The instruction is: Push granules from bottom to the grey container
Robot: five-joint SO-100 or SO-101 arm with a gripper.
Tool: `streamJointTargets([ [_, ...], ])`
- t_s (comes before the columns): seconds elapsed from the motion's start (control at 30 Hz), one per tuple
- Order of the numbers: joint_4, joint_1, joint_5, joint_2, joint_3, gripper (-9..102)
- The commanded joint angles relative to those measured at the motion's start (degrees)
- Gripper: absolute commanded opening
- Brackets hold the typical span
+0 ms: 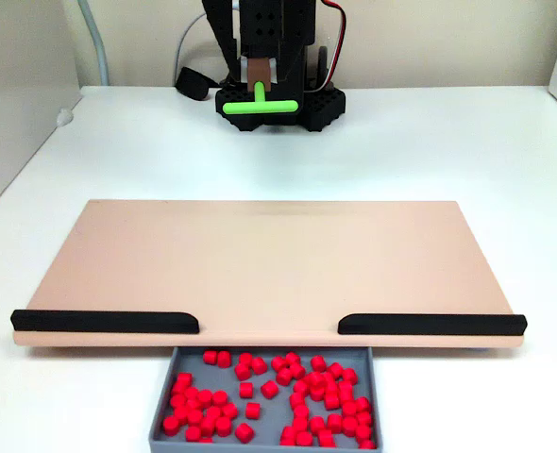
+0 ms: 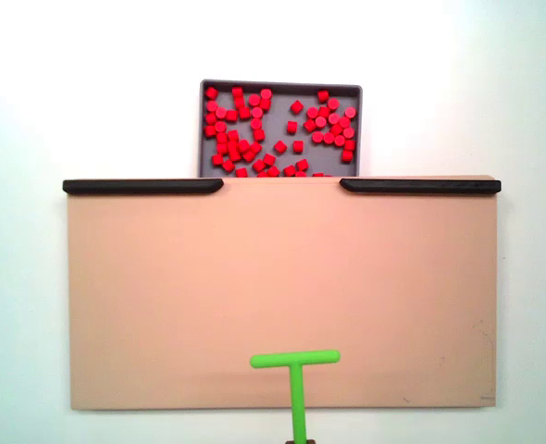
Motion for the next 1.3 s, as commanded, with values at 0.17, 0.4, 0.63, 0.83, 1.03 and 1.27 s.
streamJointTargets([
  [0.17,-0.62,0.18,1.32,0.70,-0.44,0],
  [0.4,-0.62,-0.70,1.76,0.35,-0.44,0],
  [0.63,-0.62,-1.23,1.76,-0.18,-0.44,0],
  [0.83,-0.62,-1.76,1.76,-1.05,-0.44,0],
  [1.03,-0.62,-1.58,1.76,-1.93,-0.44,0],
  [1.27,-0.62,-1.32,1.76,-3.43,-0.44,0],
])
